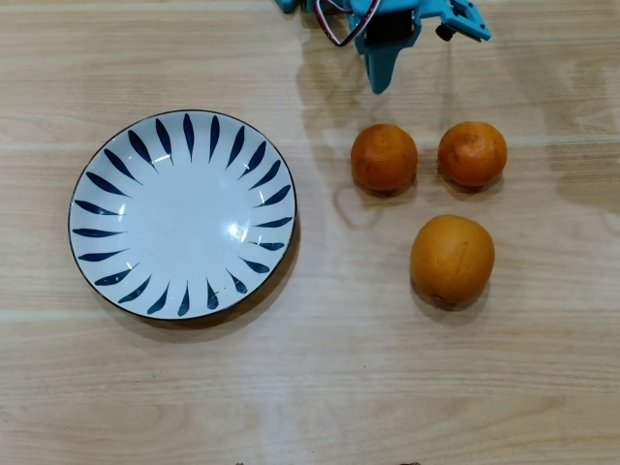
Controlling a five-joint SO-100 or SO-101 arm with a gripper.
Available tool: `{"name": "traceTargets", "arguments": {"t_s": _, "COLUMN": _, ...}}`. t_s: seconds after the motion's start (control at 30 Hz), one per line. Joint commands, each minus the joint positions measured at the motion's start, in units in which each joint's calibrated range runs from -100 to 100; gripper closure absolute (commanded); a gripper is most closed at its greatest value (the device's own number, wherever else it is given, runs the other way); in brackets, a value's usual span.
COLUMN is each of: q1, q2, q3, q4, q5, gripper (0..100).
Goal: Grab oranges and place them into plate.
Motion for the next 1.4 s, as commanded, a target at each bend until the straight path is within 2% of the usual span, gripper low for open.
{"name": "traceTargets", "arguments": {"t_s": 0.0, "q1": -0.07, "q2": 0.32, "q3": -2.69, "q4": -0.21, "q5": -0.32, "gripper": 77}}
{"name": "traceTargets", "arguments": {"t_s": 0.13, "q1": -1.04, "q2": 0.49, "q3": -2.6, "q4": 0.31, "q5": -0.27, "gripper": 63}}
{"name": "traceTargets", "arguments": {"t_s": 0.27, "q1": -1.2, "q2": 1.68, "q3": -2.6, "q4": 0.48, "q5": -0.22, "gripper": 59}}
{"name": "traceTargets", "arguments": {"t_s": 0.63, "q1": -1.28, "q2": 13.09, "q3": -3.41, "q4": -0.04, "q5": -0.38, "gripper": 59}}
{"name": "traceTargets", "arguments": {"t_s": 0.77, "q1": -1.44, "q2": 15.37, "q3": -2.78, "q4": -0.21, "q5": -5.39, "gripper": 59}}
{"name": "traceTargets", "arguments": {"t_s": 0.87, "q1": -2.09, "q2": 16.81, "q3": -3.05, "q4": -0.47, "q5": -6.65, "gripper": 59}}
{"name": "traceTargets", "arguments": {"t_s": 1.13, "q1": -2.25, "q2": 20.69, "q3": -2.69, "q4": -10.01, "q5": -7.17, "gripper": 59}}
{"name": "traceTargets", "arguments": {"t_s": 1.37, "q1": -2.25, "q2": 23.57, "q3": -2.69, "q4": -13.79, "q5": -10.67, "gripper": 59}}
